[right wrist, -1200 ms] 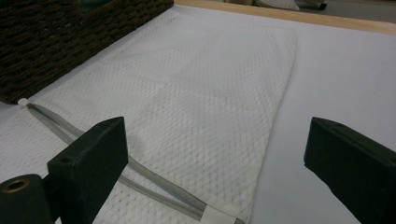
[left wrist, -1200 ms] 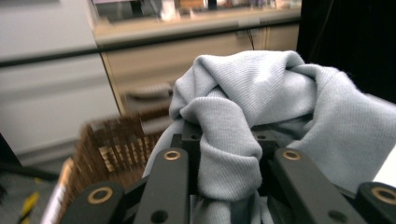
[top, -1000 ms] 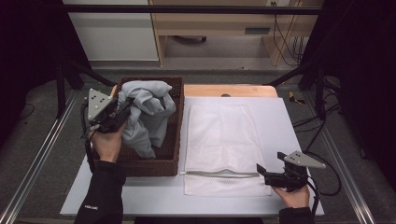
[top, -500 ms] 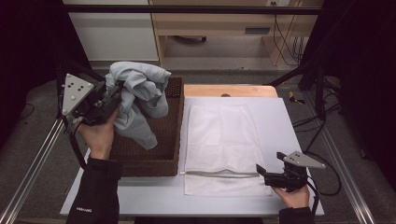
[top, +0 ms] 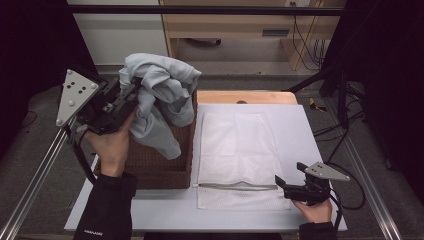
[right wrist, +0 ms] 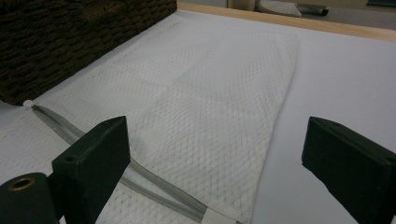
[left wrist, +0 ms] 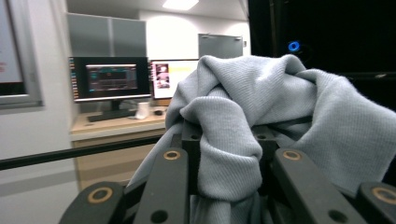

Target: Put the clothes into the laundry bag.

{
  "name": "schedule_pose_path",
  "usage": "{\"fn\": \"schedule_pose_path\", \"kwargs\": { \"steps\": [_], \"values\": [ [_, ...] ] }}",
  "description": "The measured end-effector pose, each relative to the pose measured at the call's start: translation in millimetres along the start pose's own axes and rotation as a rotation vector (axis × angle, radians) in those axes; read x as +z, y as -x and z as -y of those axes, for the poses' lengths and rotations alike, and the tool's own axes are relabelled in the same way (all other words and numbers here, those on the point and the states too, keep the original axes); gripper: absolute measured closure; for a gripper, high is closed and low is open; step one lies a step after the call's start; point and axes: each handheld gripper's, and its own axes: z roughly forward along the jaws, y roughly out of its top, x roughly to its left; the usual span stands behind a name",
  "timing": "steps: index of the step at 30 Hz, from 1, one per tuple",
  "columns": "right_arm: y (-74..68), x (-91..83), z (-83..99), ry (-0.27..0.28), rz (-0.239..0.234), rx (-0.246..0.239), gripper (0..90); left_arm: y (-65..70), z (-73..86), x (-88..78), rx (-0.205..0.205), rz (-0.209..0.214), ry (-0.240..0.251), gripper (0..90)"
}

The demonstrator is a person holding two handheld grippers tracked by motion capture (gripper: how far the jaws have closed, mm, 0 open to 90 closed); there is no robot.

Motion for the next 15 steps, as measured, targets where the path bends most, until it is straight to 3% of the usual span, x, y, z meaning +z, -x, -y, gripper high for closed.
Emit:
{"fn": "schedule_pose_path", "kwargs": {
  "steps": [10, 15],
  "values": [
    [0.4, -2.8, -0.3, 0.003, 0.002, -0.001, 9.1, 38.3, -9.8, 11.6, 0.002, 0.091, 0.023, 73.4],
    [2.3, -5.1, -0.3, 0.010, 0.016, -0.005, 9.3, 68.1, -10.5, 23.7, 0.007, 0.154, 0.030, 73.3]
  ]
}}
